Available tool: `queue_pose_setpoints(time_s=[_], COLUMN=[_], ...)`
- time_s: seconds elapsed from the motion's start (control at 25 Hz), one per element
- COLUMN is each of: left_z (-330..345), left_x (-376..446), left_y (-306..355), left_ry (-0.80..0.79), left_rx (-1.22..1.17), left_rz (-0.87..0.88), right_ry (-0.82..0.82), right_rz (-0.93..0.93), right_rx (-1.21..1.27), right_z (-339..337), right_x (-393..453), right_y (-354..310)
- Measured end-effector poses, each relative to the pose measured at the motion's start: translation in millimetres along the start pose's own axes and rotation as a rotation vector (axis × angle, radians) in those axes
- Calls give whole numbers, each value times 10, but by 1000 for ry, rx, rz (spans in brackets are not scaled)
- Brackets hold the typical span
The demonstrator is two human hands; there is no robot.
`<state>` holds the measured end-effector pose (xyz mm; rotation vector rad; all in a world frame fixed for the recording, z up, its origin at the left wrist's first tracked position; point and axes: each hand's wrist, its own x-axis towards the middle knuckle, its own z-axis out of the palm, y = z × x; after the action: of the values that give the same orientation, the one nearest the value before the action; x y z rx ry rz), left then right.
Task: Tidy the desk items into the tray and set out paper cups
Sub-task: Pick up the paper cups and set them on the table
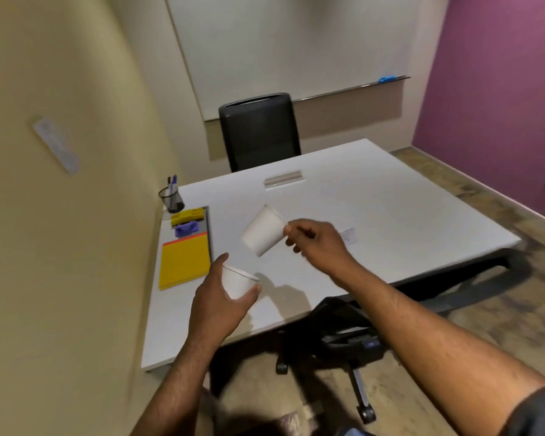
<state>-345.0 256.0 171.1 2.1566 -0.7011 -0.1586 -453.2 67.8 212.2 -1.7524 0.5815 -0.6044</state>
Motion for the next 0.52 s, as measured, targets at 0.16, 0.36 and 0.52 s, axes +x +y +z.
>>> queue_pose_setpoints(time_s=[0.16,0.36,0.52], left_z=[340,913,1429], left_x=[-57,108,373], left_y=[340,774,1038], left_ry=[-35,-10,58], left_rx=[-136,-246,-245], left_rz=[-7,-49,-141], right_ry=[199,248,71], right_rz=[-124,-89,38], right_rx=[-215,-617,-784], right_z=[-882,-2016,-2713], right_x=[110,498,1154], right_y=[-42,460,1248])
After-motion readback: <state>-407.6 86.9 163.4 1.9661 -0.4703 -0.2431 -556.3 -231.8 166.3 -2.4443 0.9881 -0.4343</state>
